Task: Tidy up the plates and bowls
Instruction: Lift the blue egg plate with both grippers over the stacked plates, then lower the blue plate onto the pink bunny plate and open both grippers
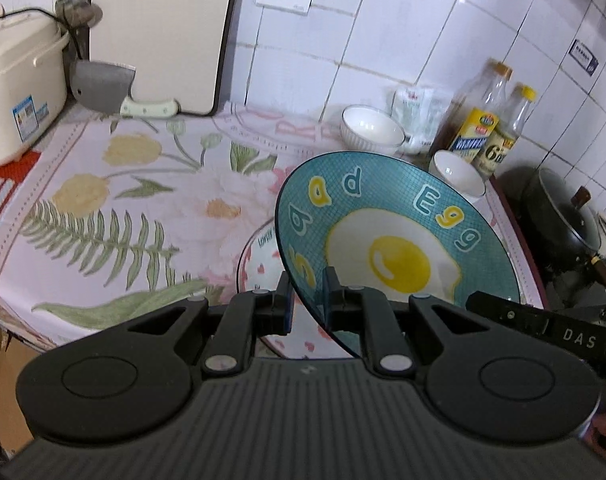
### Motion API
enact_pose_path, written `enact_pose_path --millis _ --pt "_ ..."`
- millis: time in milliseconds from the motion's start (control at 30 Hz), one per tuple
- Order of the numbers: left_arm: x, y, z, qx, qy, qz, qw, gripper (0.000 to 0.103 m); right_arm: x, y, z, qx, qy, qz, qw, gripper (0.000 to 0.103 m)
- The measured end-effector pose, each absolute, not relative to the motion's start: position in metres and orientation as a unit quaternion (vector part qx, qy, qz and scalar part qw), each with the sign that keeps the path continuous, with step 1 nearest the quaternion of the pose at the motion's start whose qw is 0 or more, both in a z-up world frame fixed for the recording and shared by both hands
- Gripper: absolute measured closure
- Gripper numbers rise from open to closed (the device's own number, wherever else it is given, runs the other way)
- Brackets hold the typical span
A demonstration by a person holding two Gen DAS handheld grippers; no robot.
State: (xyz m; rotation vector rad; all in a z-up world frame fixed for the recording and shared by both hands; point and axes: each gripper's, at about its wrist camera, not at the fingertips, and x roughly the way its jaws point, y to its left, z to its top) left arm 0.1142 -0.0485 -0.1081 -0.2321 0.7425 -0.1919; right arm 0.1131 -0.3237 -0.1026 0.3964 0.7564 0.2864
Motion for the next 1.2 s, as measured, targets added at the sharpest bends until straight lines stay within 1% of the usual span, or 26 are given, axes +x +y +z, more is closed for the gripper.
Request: enact_pose_path --millis 267,533,867,1200 --pt "0.122 -0.050 -0.139 -0.113 0.391 -0.096 0.908 0.091 0.117 -0.326 -0.129 0.193 0.396 0.129 0.888 0.080" --pt "0.137 -0.042 -0.162 -0.134 0.423 -0.079 0.893 0.091 0.129 -0.318 -0.148 0.191 0.432 0.121 0.873 0.080" --pt "0.144 -0.038 -0.177 -0.141 0.446 -0.067 0.881 0.091 0.137 -0.314 -0.163 0.200 0.454 0.112 0.861 0.080" --pt "0.150 -0.036 -0.184 -0.149 0.458 -0.064 0.874 0.091 0.147 -0.309 -0.164 0.179 0.468 0.104 0.859 0.080"
